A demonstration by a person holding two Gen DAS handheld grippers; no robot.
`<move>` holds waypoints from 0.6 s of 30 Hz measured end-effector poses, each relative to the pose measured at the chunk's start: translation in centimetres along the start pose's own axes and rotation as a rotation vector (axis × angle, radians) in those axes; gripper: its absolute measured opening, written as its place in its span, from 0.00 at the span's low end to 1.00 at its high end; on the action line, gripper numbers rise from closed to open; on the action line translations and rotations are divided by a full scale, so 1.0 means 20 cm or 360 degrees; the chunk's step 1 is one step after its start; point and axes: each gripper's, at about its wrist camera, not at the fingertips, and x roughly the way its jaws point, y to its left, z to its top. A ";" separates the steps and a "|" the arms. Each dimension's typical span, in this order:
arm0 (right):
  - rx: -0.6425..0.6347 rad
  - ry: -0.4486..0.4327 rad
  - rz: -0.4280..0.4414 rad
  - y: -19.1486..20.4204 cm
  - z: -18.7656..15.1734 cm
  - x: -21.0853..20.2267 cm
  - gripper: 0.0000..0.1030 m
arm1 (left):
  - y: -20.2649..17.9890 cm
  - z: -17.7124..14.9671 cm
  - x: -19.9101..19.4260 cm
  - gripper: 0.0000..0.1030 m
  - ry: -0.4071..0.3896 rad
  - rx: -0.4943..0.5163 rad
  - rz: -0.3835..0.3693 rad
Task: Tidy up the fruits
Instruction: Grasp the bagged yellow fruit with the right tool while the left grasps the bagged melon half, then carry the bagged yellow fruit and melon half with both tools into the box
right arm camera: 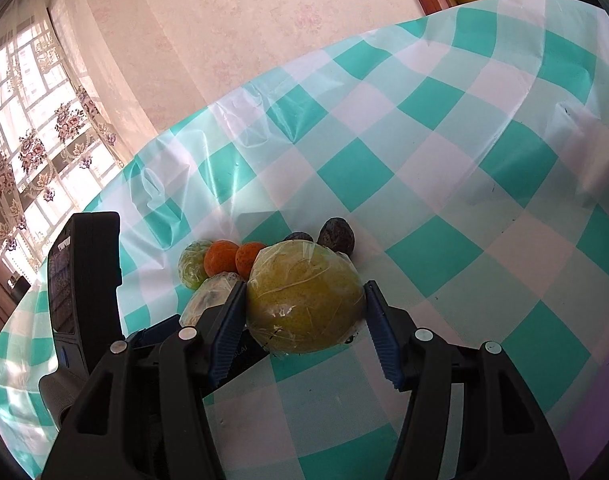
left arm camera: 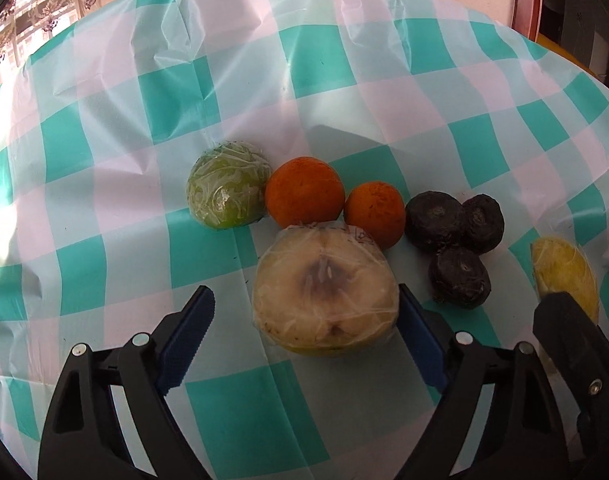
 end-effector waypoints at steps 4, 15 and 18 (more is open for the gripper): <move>0.0001 0.0005 -0.0003 0.00 0.00 0.00 0.56 | 0.00 -0.01 -0.01 0.59 -0.0024 -0.0011 -0.0029; -0.0001 0.0028 -0.0005 0.00 0.00 0.02 0.56 | 0.18 -0.15 -0.19 0.58 -0.0185 -0.0312 -0.0108; -0.0011 0.0049 -0.0006 0.01 0.00 0.03 0.56 | 0.19 -0.21 -0.25 0.58 -0.0187 -0.0326 -0.0097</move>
